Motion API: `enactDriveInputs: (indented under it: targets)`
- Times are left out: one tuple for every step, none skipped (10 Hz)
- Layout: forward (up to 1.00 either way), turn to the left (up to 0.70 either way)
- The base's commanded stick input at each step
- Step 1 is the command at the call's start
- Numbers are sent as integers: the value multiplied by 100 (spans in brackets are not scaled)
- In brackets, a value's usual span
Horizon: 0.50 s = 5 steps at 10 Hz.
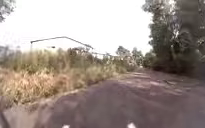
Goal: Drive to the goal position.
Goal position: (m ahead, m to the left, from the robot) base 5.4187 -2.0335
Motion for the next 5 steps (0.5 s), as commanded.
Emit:
enactDriveInputs:
  targets:
    - [70,-7]
    - [70,-12]
    - [70,-18]
    - [70,-24]
    - [70,-29]
